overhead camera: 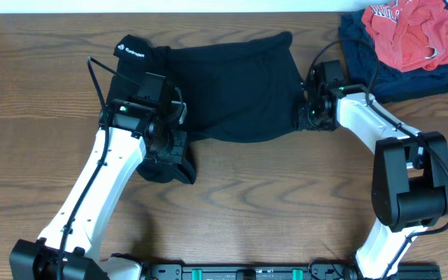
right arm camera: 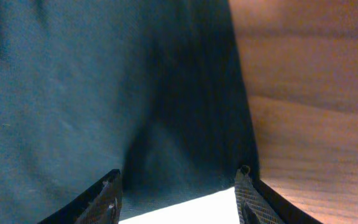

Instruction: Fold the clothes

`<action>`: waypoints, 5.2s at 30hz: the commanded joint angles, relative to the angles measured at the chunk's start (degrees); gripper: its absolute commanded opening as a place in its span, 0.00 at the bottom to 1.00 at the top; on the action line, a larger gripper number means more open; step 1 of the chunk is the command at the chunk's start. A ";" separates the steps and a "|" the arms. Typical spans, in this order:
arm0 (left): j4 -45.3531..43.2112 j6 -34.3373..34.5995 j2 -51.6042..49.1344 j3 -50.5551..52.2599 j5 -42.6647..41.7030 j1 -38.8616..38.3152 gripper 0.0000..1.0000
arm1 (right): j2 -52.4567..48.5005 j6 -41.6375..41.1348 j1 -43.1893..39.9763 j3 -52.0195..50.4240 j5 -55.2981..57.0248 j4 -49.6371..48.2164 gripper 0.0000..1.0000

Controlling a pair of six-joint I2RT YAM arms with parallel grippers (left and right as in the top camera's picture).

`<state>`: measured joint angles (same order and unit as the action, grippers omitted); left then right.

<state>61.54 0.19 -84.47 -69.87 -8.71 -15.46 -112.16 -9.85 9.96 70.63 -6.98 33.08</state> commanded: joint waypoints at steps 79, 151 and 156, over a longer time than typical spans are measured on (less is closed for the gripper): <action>-18.18 27.82 -6.01 20.46 9.38 -13.62 0.21 | 11.41 -2.75 -11.06 5.40 8.22 21.59 0.04; -20.37 22.53 -10.45 1.38 31.95 7.56 0.06 | 12.63 -1.42 -7.50 5.44 -0.35 4.59 0.01; -20.70 22.10 -12.98 1.38 31.93 8.94 0.06 | 9.31 -1.42 -6.54 5.44 -0.35 4.68 0.01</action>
<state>40.91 23.42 -96.53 -67.96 21.41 -7.31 -100.49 -12.32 2.42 75.64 -7.53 37.85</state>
